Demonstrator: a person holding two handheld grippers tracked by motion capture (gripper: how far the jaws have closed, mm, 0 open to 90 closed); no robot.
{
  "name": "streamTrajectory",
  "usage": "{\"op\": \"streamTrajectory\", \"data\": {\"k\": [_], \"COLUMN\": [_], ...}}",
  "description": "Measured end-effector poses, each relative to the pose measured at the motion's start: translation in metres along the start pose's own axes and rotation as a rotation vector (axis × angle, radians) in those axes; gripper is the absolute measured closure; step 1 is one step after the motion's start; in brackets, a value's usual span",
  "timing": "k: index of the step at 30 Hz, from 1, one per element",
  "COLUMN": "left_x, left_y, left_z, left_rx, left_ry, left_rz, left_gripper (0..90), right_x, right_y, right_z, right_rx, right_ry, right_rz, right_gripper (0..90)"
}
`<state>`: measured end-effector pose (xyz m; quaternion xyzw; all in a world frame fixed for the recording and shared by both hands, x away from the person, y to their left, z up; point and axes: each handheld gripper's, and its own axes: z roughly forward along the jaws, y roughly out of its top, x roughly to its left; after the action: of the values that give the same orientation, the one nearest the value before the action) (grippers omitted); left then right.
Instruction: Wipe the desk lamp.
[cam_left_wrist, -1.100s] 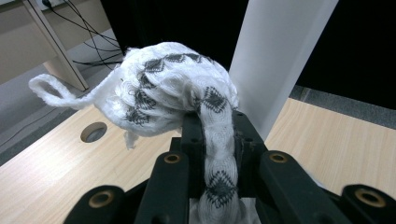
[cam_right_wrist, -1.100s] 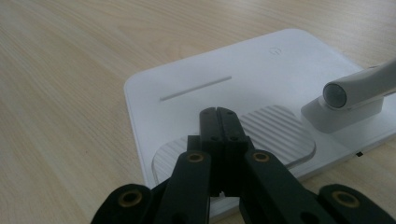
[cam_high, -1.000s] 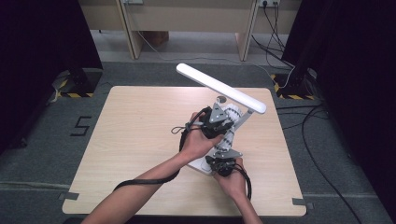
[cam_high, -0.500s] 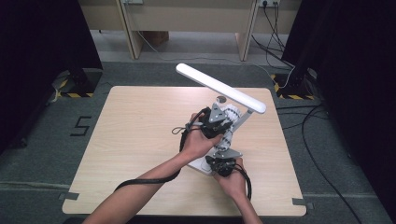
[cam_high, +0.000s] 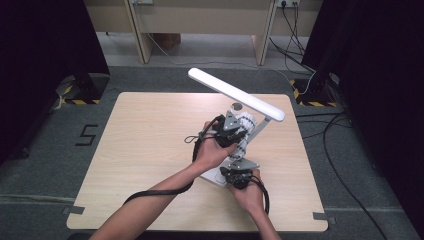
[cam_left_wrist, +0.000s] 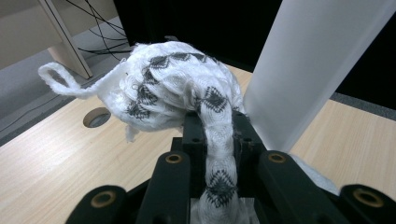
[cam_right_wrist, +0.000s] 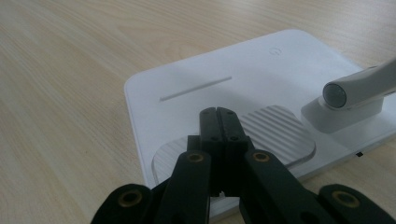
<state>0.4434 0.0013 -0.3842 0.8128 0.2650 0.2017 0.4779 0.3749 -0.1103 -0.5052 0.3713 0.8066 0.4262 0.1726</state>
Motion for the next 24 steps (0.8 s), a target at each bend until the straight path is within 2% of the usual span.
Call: {"op": "streamTrajectory", "data": {"k": [9, 15, 24], "left_x": [-0.001, -0.001, 0.0], "left_y": [-0.004, -0.009, -0.014], "left_z": [0.002, 0.004, 0.008], "left_rx": [0.017, 0.024, 0.033], "left_ry": [0.0, 0.006, 0.007], "left_rz": [0.016, -0.005, -0.008], "left_gripper": [78.9, 78.9, 78.9], "right_x": [0.0, 0.0, 0.0], "right_y": [0.0, 0.0, 0.0], "right_z": [0.0, 0.0, 0.0], "right_rx": [0.001, -0.001, 0.001], "right_ry": [0.0, -0.002, -0.001], "right_rz": [-0.002, -0.003, -0.001], "right_gripper": [90.0, 90.0, 90.0]}}
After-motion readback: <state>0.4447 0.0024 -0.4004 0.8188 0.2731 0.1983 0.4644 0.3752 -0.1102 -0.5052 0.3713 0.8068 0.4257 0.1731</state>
